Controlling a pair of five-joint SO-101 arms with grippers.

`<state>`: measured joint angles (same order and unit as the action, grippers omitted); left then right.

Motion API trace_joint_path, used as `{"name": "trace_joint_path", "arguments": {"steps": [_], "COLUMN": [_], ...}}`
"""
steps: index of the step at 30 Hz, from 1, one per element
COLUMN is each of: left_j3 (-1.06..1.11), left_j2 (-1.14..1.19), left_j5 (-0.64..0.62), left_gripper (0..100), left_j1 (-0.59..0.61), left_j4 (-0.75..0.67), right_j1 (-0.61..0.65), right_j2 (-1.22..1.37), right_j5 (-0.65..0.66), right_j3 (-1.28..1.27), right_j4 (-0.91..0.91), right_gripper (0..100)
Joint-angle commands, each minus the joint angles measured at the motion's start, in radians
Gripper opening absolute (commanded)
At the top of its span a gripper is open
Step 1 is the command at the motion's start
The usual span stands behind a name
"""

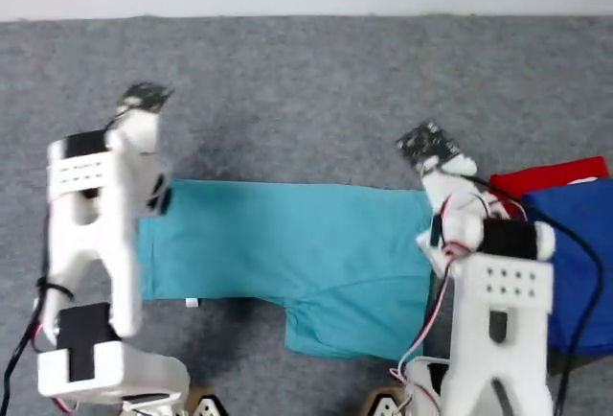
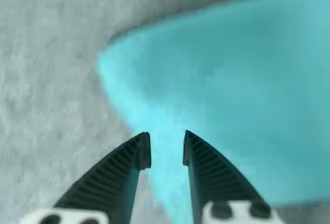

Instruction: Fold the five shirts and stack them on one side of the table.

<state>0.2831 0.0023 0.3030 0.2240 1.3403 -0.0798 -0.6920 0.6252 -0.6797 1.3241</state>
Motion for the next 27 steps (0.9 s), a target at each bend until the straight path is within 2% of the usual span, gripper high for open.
{"name": "trace_joint_path", "arguments": {"steps": [1, 4, 11, 27], "left_j3": [-0.018, -0.019, -0.119, -0.208], "left_j2": [-0.017, 0.058, 0.249, 0.423], "left_j5": [-0.078, -0.100, -0.103, -0.103], "left_gripper": [11, 11, 11, 11], "left_j1": [-0.081, -0.080, -0.023, -0.015], "left_j4": [-0.107, -0.164, -0.163, -0.167], "right_j1": [-0.010, 0.013, 0.101, 0.120], "right_j2": [0.156, 0.295, 0.476, 0.992], "right_j5": [-0.069, -0.078, -0.117, -0.121], "right_j3": [-0.002, -0.002, 0.143, 0.462], "right_j4": [-0.174, -0.248, -0.263, -0.266], "right_gripper": [14.3, 14.3, 14.3, 13.9]}}
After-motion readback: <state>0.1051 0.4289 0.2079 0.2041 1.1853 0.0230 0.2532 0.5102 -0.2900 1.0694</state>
